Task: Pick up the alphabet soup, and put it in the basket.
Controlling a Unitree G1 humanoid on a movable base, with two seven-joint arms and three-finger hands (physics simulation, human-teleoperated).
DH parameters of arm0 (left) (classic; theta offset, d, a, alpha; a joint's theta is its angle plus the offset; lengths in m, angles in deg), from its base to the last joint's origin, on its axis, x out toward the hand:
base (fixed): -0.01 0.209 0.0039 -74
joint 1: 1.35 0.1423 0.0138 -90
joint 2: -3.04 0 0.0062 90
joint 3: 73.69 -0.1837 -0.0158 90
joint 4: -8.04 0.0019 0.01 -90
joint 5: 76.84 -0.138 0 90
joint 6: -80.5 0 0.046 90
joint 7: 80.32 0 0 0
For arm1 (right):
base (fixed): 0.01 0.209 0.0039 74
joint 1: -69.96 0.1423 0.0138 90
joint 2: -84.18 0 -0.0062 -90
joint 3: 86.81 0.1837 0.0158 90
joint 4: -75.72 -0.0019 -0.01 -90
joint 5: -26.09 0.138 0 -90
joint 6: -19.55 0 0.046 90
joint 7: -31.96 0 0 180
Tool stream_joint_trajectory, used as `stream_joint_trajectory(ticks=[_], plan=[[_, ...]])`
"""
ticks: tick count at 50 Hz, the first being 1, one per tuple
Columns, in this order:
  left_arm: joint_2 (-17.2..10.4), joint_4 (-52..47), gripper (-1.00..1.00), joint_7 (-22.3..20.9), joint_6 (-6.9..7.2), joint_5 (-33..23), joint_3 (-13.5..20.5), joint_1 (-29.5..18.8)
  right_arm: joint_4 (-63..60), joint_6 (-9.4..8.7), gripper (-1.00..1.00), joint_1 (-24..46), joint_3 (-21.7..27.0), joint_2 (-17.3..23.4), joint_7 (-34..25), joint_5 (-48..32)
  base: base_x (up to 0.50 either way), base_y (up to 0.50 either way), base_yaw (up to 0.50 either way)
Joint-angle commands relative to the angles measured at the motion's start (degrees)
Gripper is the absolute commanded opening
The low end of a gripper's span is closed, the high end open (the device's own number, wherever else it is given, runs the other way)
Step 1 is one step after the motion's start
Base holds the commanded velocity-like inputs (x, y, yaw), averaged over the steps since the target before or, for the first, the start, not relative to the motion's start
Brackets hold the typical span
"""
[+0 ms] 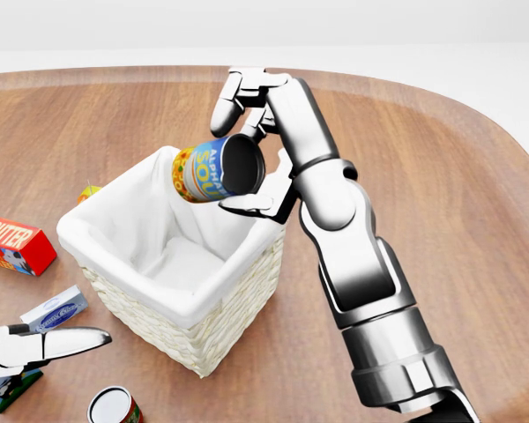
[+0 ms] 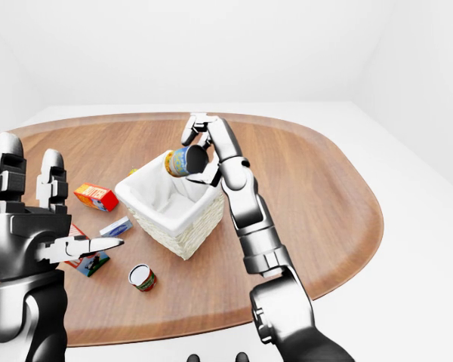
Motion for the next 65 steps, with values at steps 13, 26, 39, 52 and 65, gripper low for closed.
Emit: stream_joint_trajectory(ticks=[13, 26, 39, 52, 65], plan=[[0.07, -0.51, 1.0, -0.05, 0.0, -0.15, -0.05, 0.16, 18.31, 0.0, -1.0, 13.37, -1.78, -2.85, 0.22, -7.71, 0.0, 0.0, 0.0], [0.07, -0.24, 1.0, -0.15, 0.0, -0.16, -0.02, 0.18, 27.61, 0.0, -1.0, 19.66, -2.55, -3.63, -3.1, -15.83, 0.0, 0.0, 0.0], [0.06, -0.51, 1.0, -0.11, 0.0, 0.06, 0.08, 0.14, 34.19, 0.0, -1.0, 23.44, -3.43, -5.74, -5.21, -20.34, 0.0, 0.0, 0.0], [-0.03, -0.94, 1.0, 0.02, 0.0, 0.23, 0.23, -0.02, 41.15, 0.0, -1.0, 25.05, -3.36, -6.96, -3.77, -22.55, 0.0, 0.0, 0.0], [-0.11, -0.44, 1.0, -0.12, 0.0, 0.33, 0.48, -0.19, 43.13, 0.0, -1.0, 25.55, -3.1, -7.0, -4.41, -23.62, 0.0, 0.0, 0.0]])
